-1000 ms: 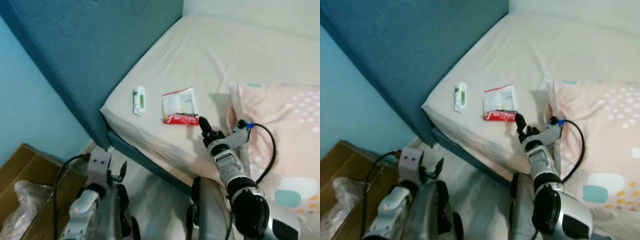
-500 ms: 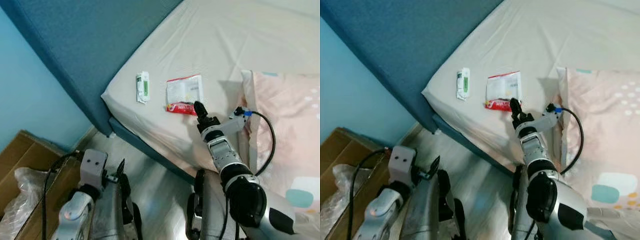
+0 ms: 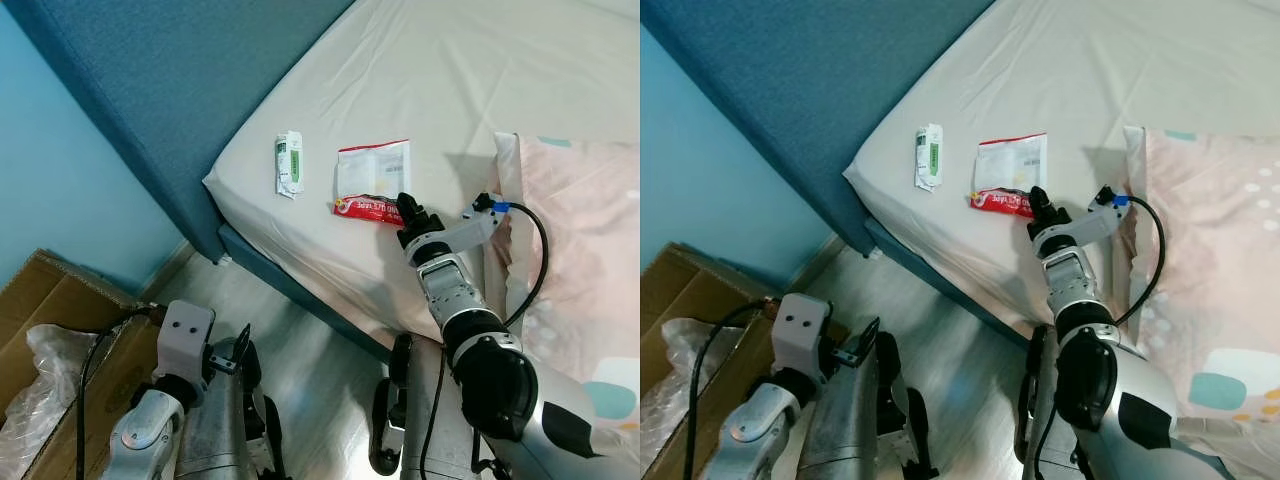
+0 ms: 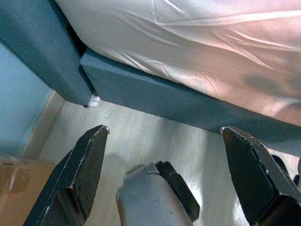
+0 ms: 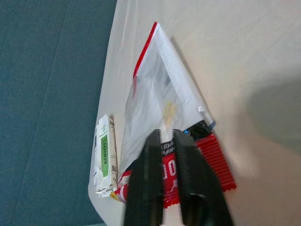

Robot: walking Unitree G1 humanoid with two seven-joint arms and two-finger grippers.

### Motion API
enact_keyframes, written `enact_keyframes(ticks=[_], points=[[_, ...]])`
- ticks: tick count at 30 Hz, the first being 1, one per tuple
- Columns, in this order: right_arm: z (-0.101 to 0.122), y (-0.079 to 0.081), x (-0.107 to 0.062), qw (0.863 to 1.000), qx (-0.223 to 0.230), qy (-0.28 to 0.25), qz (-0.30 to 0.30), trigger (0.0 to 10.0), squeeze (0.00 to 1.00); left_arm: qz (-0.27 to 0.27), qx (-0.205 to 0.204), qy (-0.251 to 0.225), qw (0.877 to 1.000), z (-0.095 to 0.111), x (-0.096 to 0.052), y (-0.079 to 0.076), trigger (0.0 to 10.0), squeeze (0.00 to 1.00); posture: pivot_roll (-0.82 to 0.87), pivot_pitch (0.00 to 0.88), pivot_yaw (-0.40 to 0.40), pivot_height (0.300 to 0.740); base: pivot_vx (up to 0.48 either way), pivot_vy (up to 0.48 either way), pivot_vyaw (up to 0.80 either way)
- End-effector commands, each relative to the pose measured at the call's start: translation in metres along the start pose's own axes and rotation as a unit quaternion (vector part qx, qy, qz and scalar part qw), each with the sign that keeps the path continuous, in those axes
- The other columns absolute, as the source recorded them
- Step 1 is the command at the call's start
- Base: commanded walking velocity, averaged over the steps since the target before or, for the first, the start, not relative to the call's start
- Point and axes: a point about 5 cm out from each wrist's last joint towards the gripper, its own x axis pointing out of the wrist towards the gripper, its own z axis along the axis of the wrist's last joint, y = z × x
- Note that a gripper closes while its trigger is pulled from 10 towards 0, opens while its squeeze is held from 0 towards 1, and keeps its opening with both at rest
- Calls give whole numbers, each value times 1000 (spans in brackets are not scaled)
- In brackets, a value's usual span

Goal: Clean up the room

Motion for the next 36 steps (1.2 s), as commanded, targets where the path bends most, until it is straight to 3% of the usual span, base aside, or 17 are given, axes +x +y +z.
enact_keyframes(ticks=[1, 12, 13, 14, 16, 18, 20, 23, 26, 30, 33, 34, 36], points=[[-5, -11, -6, 1000, 2, 7, -19, 0, 0, 0, -4, 23, 1000, -8, -7, -2, 10000, 0, 198, 534, 5, 555, 0, 0, 0], [1, -6, -4, 1000, 2, -3, 18, 0, 0, 6, -10, 22, 1000, -5, -3, -2, 10000, 0, 181, 506, -13, 555, 0, 0, 0], [0, 2, -3, 998, 12, 0, 60, 0, 0, 10, -13, 18, 1000, -5, 2, -2, 10000, 0, 158, 481, -23, 555, 0, 0, 0], [0, 2, -3, 998, 12, 0, 60, 0, 0, 10, -13, 18, 1000, -5, 2, -2, 10000, 0, 158, 481, -23, 555, 0, 0, 0], [-12, 23, -4, 980, 36, 28, 192, 0, 0, 14, -22, 2, 1000, 1, 17, -4, 10000, 0, 106, 414, -37, 555, 0, 0, 0], [-23, 35, -9, 959, 48, 50, 274, 0, 0, 13, -29, -9, 999, 4, 31, -8, 10000, 0, 92, 390, -39, 555, 0, 0, 0], [-23, 35, -9, 959, 48, 50, 274, 0, 0, 13, -29, -9, 999, 4, 31, -8, 10000, 0, 92, 390, -39, 555, 0, 0, 0], [-31, 39, -19, 940, 52, 62, 332, 0, 0, 8, -38, -24, 999, 11, 45, -13, 10000, 0, 56, 329, -40, 555, 0, 0, 0], [-34, 38, -22, 939, 37, 69, 334, 0, 0, 7, -43, -28, 999, 13, 51, -15, 10000, 0, 41, 308, -41, 555, 0, 0, 0], [-39, 21, -27, 957, -2, 75, 282, 0, 0, 3, -52, -37, 998, 17, 65, -19, 10000, 0, 16, 267, -43, 555, 0, 0, 0], [-39, 17, -27, 961, -8, 74, 265, 0, 0, 2, -54, -40, 998, 18, 67, -20, 10000, 0, 16, 267, -43, 555, 0, 0, 0], [-36, 8, -26, 973, -19, 72, 219, 10000, 0, 2, -55, -43, 998, 18, 69, -21, 10000, 0, 15, 266, -42, 555, 0, 0, 0], [-34, 2, -25, 980, -28, 70, 186, 10000, 0, 3, -56, -45, 997, 19, 70, -21, 10000, 0, 15, 267, -42, 555, 0, 0, 0]])
